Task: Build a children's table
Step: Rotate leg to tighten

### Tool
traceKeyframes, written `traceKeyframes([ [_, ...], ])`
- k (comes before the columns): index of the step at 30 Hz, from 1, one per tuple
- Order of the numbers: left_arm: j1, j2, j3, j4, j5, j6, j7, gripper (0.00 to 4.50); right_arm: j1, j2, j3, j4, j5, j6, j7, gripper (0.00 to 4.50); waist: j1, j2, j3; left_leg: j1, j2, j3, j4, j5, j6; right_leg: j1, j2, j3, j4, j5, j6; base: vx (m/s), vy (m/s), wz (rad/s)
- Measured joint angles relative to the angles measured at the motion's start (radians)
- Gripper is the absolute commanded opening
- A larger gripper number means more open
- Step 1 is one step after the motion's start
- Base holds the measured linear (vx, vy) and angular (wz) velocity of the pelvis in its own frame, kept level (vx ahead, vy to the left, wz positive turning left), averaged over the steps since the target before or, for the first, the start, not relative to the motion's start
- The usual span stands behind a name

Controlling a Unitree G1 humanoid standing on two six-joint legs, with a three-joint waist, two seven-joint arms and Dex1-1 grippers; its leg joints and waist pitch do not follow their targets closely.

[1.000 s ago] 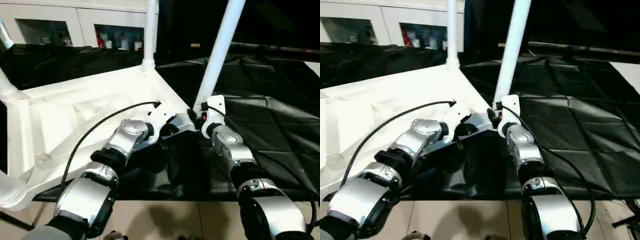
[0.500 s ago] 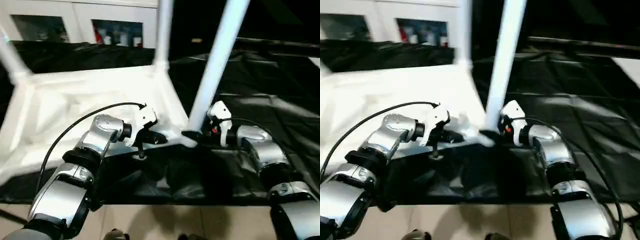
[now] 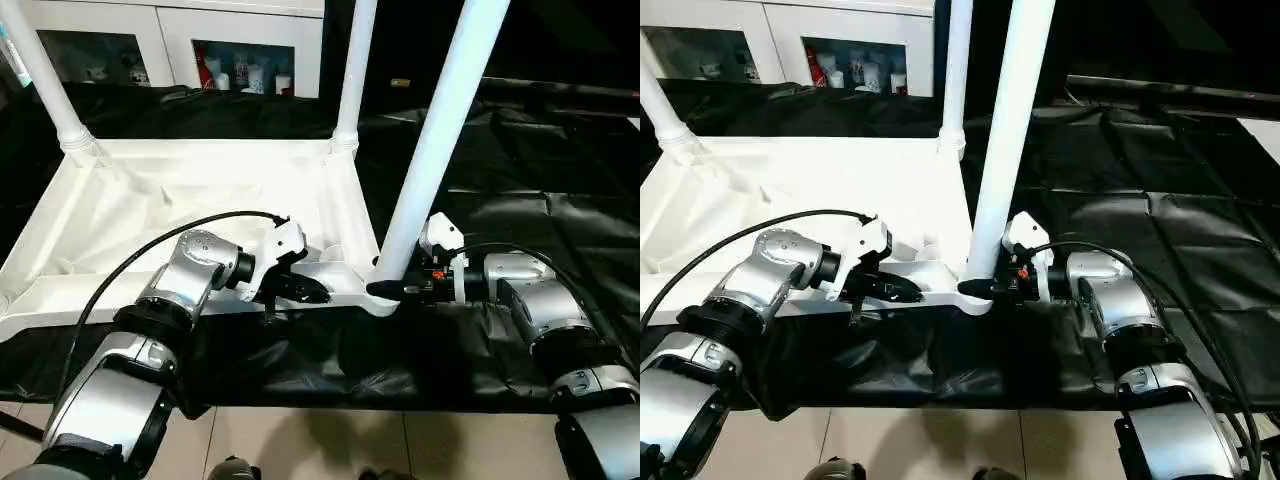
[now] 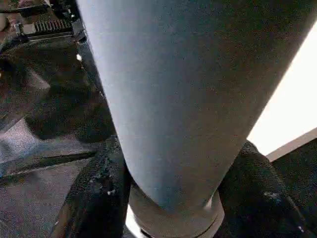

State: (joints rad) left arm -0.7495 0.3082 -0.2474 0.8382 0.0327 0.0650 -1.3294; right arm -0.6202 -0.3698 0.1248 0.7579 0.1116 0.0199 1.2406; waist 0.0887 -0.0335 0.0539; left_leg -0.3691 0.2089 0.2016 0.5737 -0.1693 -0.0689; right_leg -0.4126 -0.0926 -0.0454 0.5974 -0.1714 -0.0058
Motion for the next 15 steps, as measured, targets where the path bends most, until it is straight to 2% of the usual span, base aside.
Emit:
traceKeyframes([
  [2, 0.000, -0.009, 0.002, 0.004, 0.001, 0.000, 0.033, 0.00, 0.004, 0.022, -0.013, 0.000, 0.001, 0.003, -0.038, 2.02, 0.000, 0.000, 0.000, 0.001, 0.000, 0.000, 0.001, 0.000, 0.000, 0.000, 0.000, 0.000, 0.002, 0.000, 0.000, 0.000, 0.000, 0.00],
  [7, -0.037, -0.078, 0.026, 0.072, 0.025, 0.014, 0.249, 0.00, 0.028, 0.134, -0.128, 0.044, 0.010, -0.001, -0.349, 1.98, -0.003, -0.006, -0.001, 0.004, -0.001, -0.001, 0.001, 0.001, -0.001, 0.002, 0.000, 0.001, 0.004, 0.000, 0.000, 0.000, 0.000, 0.00],
  [11, -0.068, -0.158, 0.040, 0.121, 0.042, 0.046, 0.420, 0.00, 0.017, 0.200, -0.162, 0.072, -0.002, -0.010, -0.615, 1.98, -0.005, -0.007, -0.002, 0.006, -0.002, -0.002, 0.001, 0.001, -0.001, 0.005, 0.000, 0.003, 0.002, -0.003, 0.006, 0.000, 0.000, 0.00],
  [15, -0.077, -0.216, 0.047, 0.140, 0.060, 0.053, 0.551, 0.00, -0.019, 0.269, -0.192, 0.118, -0.020, -0.010, -0.849, 1.97, -0.014, -0.007, -0.003, 0.008, -0.003, -0.002, 0.000, 0.001, -0.001, 0.008, 0.000, 0.003, -0.004, -0.004, 0.007, 0.000, 0.000, 0.00],
])
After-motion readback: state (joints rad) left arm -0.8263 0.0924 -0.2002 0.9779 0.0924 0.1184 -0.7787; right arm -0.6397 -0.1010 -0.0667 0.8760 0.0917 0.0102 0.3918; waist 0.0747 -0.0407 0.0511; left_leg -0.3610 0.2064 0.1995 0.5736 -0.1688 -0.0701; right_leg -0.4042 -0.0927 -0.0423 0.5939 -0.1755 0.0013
